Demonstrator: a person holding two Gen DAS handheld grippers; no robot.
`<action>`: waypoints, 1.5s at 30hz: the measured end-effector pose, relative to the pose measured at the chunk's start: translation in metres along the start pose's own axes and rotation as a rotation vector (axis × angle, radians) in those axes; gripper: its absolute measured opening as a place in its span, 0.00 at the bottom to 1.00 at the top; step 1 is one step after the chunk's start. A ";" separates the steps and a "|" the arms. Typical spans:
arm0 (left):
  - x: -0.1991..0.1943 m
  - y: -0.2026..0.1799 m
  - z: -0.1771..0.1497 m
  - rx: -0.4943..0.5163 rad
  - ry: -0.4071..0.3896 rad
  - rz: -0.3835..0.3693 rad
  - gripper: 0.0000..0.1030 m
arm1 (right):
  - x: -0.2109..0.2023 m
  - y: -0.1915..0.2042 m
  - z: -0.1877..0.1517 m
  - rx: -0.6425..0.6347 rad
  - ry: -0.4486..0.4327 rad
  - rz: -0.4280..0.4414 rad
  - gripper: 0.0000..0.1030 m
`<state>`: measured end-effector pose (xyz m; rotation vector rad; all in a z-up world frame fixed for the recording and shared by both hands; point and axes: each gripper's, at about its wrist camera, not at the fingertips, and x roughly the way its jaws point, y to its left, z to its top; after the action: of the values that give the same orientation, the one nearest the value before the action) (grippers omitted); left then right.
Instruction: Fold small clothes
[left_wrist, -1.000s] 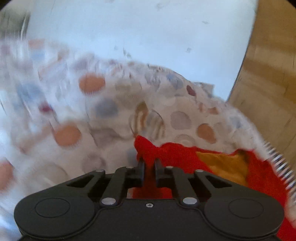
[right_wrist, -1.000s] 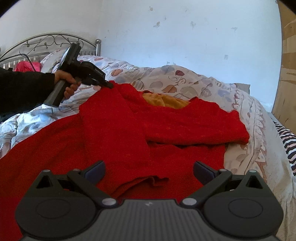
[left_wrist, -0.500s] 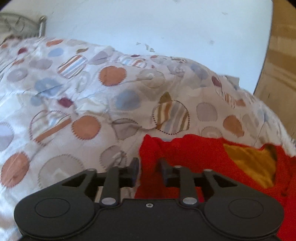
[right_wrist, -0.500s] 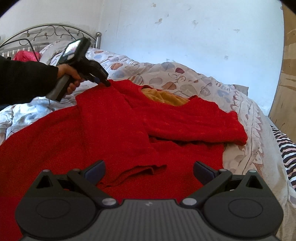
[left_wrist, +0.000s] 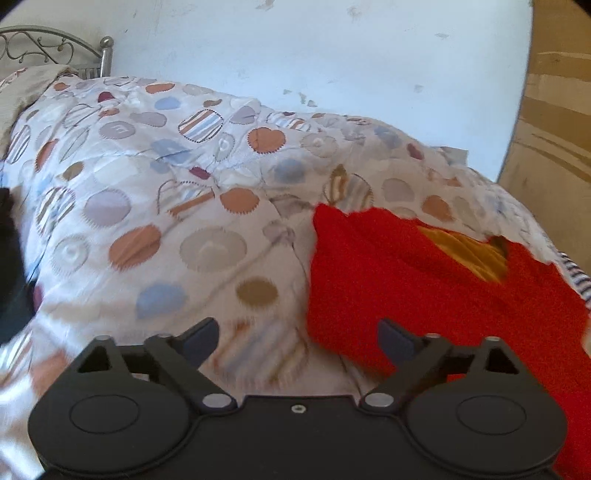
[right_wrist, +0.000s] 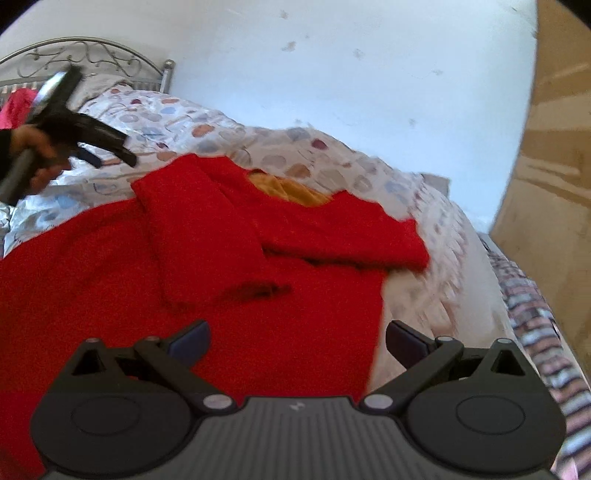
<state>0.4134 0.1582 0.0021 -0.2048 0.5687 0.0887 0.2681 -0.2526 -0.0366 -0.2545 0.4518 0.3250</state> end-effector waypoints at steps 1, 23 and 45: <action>-0.012 -0.001 -0.008 0.002 0.001 -0.014 0.95 | -0.008 -0.002 -0.006 0.017 0.006 -0.004 1.00; -0.182 -0.047 -0.170 0.274 0.000 -0.163 0.99 | -0.139 0.028 -0.079 -0.105 -0.004 -0.064 1.00; -0.216 -0.079 -0.203 0.421 -0.029 -0.317 0.99 | -0.128 0.095 -0.062 -0.410 -0.020 0.106 0.07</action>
<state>0.1362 0.0314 -0.0349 0.1179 0.5082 -0.3332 0.1008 -0.2166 -0.0471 -0.6275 0.3763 0.5234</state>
